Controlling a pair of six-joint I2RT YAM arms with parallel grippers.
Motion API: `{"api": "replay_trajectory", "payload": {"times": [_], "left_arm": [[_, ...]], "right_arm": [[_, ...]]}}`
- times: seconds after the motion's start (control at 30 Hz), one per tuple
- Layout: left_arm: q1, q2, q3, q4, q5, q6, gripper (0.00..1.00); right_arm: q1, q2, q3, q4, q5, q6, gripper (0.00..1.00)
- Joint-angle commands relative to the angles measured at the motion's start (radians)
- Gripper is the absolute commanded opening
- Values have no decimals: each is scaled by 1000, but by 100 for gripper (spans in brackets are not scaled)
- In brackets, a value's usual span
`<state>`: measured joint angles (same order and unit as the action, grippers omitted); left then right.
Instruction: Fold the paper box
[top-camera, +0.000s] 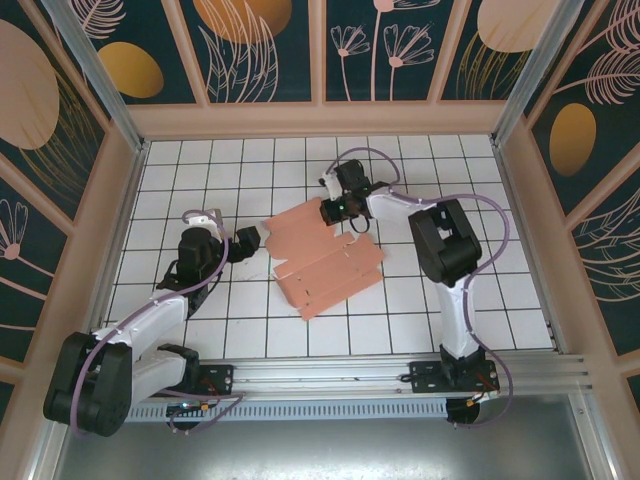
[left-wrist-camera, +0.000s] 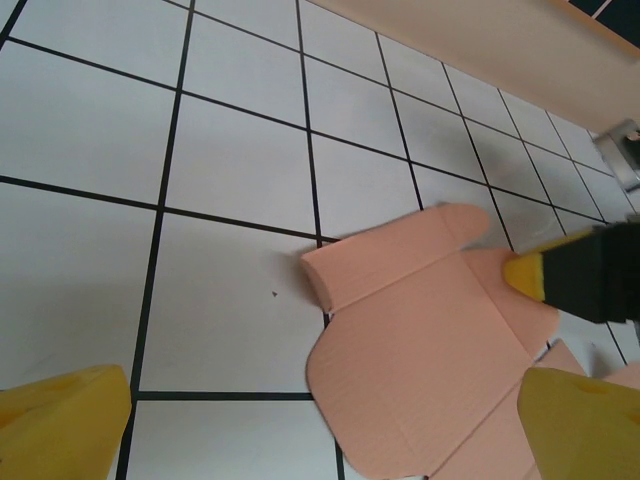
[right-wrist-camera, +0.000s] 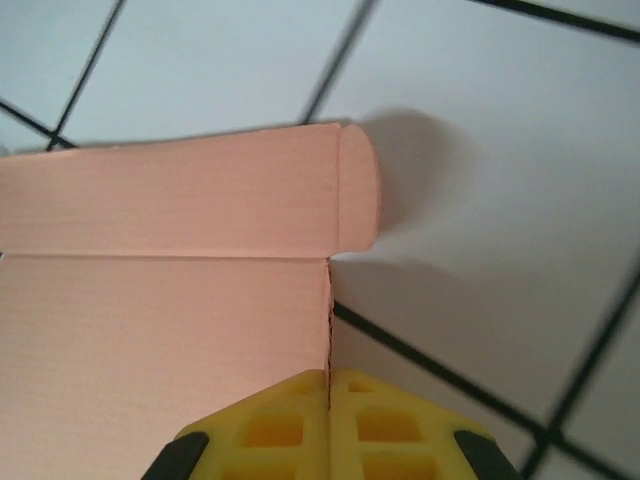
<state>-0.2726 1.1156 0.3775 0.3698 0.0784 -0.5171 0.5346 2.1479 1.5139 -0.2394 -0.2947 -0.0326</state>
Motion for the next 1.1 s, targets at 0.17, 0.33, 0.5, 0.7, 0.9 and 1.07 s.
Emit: {"api": "replay_trajectory", "payload": {"times": [0.17,0.33,0.5,0.7,0.9,1.07], "left_arm": [[-12,-14,31,-29,37,31,99],[-69,59,102,-28,55,25,99],[-94,188,203,12,153,33,99],[-119,396,386,0,290,43,88],[-182,527,465,-28,373,35,58],[-189,606,468,-41,377,25,33]], "right_arm": [[-14,26,130,-128,-1,-195,49],[-46,-170,-79,54,134,66,76],[-57,-486,-460,314,225,357,76],[-28,-812,-826,440,263,633,73],[-6,-993,-1053,425,305,797,71],[7,-1044,-1138,400,315,882,71]]}}
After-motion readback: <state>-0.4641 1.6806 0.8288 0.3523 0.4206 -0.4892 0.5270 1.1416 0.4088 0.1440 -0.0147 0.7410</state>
